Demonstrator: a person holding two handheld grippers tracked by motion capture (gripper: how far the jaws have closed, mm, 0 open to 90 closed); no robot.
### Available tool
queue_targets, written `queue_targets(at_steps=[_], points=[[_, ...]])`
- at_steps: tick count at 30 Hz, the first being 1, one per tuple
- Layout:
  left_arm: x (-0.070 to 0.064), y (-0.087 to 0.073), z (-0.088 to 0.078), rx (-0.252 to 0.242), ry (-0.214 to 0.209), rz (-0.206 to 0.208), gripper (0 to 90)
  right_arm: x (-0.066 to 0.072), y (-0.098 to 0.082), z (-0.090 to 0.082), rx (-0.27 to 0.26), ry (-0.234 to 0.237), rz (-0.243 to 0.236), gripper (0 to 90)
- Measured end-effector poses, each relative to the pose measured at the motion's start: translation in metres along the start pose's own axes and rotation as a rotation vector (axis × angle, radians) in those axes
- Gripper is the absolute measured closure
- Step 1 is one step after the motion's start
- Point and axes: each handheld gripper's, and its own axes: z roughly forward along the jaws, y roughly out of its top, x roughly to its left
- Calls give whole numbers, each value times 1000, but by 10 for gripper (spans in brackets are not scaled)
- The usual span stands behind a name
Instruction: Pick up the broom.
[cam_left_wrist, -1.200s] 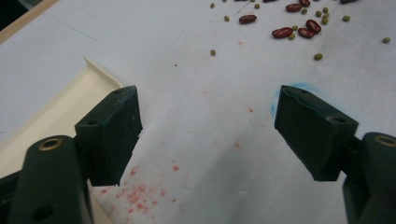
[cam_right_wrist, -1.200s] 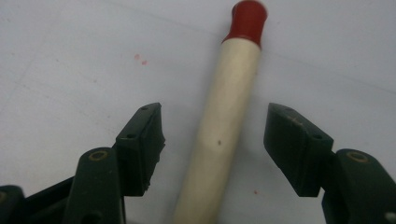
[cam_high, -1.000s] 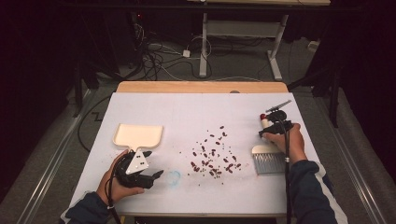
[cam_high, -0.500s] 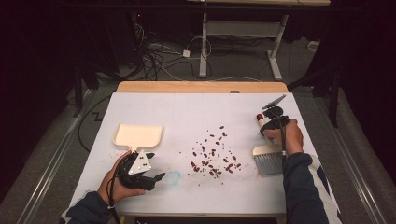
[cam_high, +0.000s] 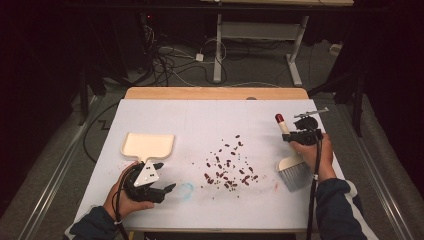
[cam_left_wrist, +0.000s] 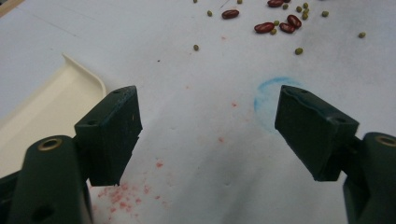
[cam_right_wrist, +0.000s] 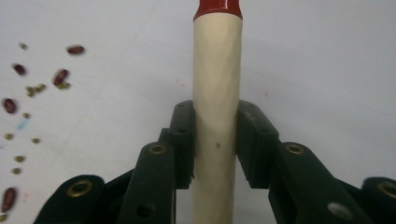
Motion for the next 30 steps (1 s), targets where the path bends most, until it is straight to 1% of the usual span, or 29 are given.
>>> queue_targets(at_steps=[1,2,3,4,5,7,8,9,10,12,13,17,19,20,21,22,23,24,25,27,28,29,30], points=[[0,1,0,-3,0,-7,219,1,-3,-5,-42,-6,-8,701],[-1,1,0,-1,-1,-6,218,2,-5,-9,-69,-15,-10,701],[-1,1,0,-1,-1,-6,214,4,-10,-13,-117,-20,-28,701],[-2,2,2,9,-1,-2,208,6,-15,-17,-161,-12,-43,701],[-4,2,3,11,-4,-2,208,6,-19,-21,-190,-12,-38,702],[-5,3,4,12,-12,-5,208,7,-27,-32,-268,-1,-33,702],[-6,4,5,6,-23,-12,208,8,-30,-38,-301,1,-35,702],[-6,4,5,6,-23,-12,208,9,-34,-45,-334,3,-32,702],[-8,7,6,-8,-37,-24,208,10,-37,-49,-358,6,-38,702],[-10,10,7,-12,-42,-23,208,13,-40,-58,-383,5,-46,702],[-15,16,8,-22,-46,-4,208,14,-42,-65,-407,10,-49,702],[-23,31,9,-71,-72,2,208,18,-48,-83,-480,24,-41,702],[-29,43,10,-107,-102,0,208,23,-48,-91,-514,26,-42,702],[-32,48,11,-116,-108,3,209,26,-48,-95,-536,24,-47,703],[-37,55,12,-131,-121,8,212,29,-47,-98,-547,23,-48,703],[-44,64,14,-155,-140,23,214,32,-46,-101,-559,25,-54,703],[-44,64,14,-155,-140,23,214,32,-46,-101,-559,25,-54,703],[-50,72,15,-170,-152,44,214,37,-46,-104,-578,30,-59,702],[-62,90,19,-203,-186,72,218,47,-43,-108,-591,40,-77,702],[-72,107,24,-237,-216,83,225,58,-42,-110,-609,43,-84,703],[-72,107,24,-237,-216,83,229,64,-40,-110,-609,47,-100,702],[-80,121,31,-260,-244,87,230,69,-40,-111,-609,51,-104,702],[-84,129,36,-270,-256,83,239,75,-39,-111,-621,53,-111,702]])
